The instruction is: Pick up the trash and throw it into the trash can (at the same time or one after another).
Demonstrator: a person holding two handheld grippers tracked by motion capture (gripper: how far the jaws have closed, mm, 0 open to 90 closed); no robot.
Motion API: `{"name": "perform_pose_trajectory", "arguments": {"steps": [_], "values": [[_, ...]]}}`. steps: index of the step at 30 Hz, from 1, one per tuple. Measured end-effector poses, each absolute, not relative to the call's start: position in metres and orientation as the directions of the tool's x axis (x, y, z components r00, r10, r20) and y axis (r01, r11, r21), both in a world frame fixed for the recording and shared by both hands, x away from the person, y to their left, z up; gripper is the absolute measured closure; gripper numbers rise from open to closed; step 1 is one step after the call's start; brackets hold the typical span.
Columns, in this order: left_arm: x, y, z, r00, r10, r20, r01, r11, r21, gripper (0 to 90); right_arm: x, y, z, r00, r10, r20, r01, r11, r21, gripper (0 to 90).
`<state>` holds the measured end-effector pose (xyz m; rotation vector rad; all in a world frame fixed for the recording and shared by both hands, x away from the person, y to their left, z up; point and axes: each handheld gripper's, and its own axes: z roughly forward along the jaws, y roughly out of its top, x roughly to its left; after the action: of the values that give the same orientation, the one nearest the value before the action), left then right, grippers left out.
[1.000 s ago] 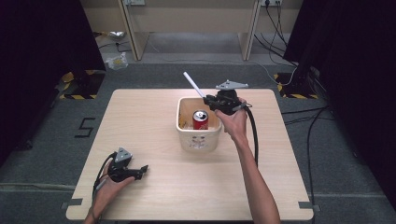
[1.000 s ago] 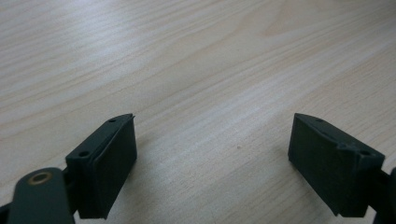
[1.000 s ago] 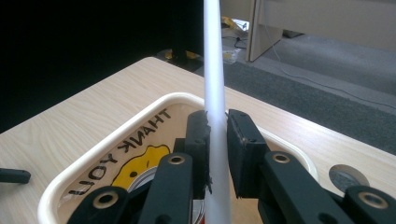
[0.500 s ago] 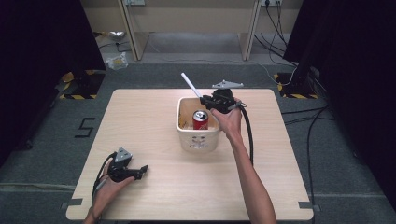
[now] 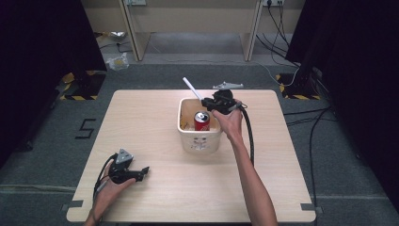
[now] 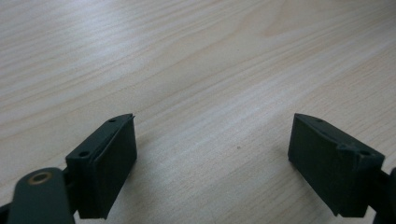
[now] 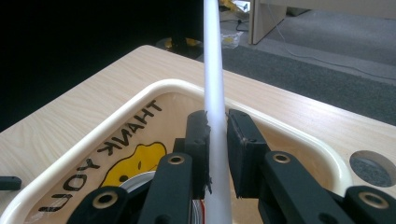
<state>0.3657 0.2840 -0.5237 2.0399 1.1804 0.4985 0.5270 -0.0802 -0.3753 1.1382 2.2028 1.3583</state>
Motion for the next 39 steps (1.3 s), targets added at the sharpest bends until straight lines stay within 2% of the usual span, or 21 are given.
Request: {"name": "perform_pose_trajectory", "arguments": {"steps": [31,39], "values": [[0.3658,0.2840,-0.5238,0.507,0.862,-0.022,0.585,-0.324,0.744,14.6,0.5289,-0.0838,-0.3796,-0.635,0.759,0.144,0.514,0.276,0.812,78.7],[0.3657,0.2840,-0.5237,0.507,0.862,-0.022,0.585,-0.325,0.743,14.6,0.5291,-0.0844,-0.3789,-0.623,0.764,0.169,0.534,0.257,0.806,78.1]]}}
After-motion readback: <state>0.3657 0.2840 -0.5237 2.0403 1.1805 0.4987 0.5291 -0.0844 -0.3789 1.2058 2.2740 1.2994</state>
